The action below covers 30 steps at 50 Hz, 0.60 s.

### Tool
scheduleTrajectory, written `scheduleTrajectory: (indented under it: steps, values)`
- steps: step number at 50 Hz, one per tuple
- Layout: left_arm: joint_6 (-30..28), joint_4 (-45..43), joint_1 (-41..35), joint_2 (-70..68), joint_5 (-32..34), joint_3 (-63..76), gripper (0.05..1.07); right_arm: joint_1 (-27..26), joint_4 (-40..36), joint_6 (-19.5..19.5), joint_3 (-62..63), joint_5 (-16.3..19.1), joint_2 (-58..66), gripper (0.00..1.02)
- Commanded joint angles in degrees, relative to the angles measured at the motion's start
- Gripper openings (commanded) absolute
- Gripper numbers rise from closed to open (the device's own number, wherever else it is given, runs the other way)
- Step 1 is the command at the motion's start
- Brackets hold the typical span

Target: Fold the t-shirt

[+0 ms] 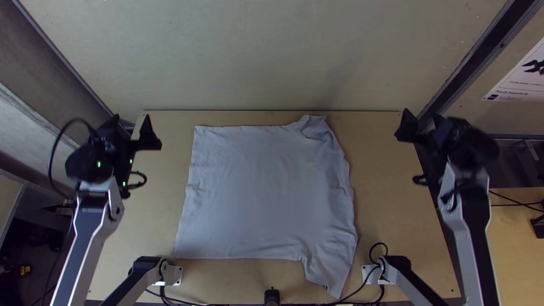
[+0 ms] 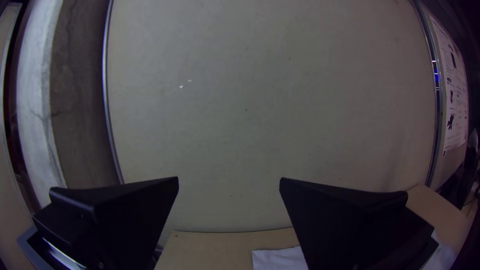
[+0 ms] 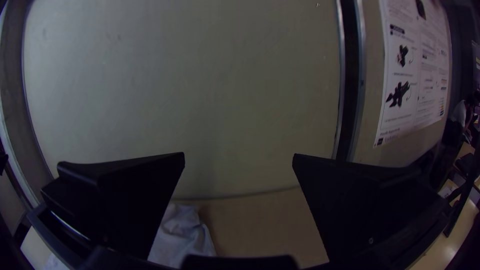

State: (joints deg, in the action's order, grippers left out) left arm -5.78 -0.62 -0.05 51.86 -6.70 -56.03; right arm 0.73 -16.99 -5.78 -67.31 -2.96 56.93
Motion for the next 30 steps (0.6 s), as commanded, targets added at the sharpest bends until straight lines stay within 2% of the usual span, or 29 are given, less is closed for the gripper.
scheduleTrajectory:
  steps: [1,11,23,30]
  values:
    - [2.8,3.3,-0.4,6.5,-0.4,-7.0,1.02,0.1,-5.7,-1.6,-8.5,0.2,8.8,0.99]
    - [5.0,10.3,-0.4,17.2,-0.3,-15.0,1.02,0.7,-7.2,-4.9,-15.6,0.2,19.5,0.99]
    - [9.5,18.0,-0.4,27.9,0.2,-21.0,1.02,2.0,-7.7,-5.6,-19.9,0.4,29.5,0.99]
    - [11.3,17.1,-0.2,32.7,0.3,-23.1,1.02,2.0,-7.9,-6.3,-21.7,0.9,34.5,0.99]
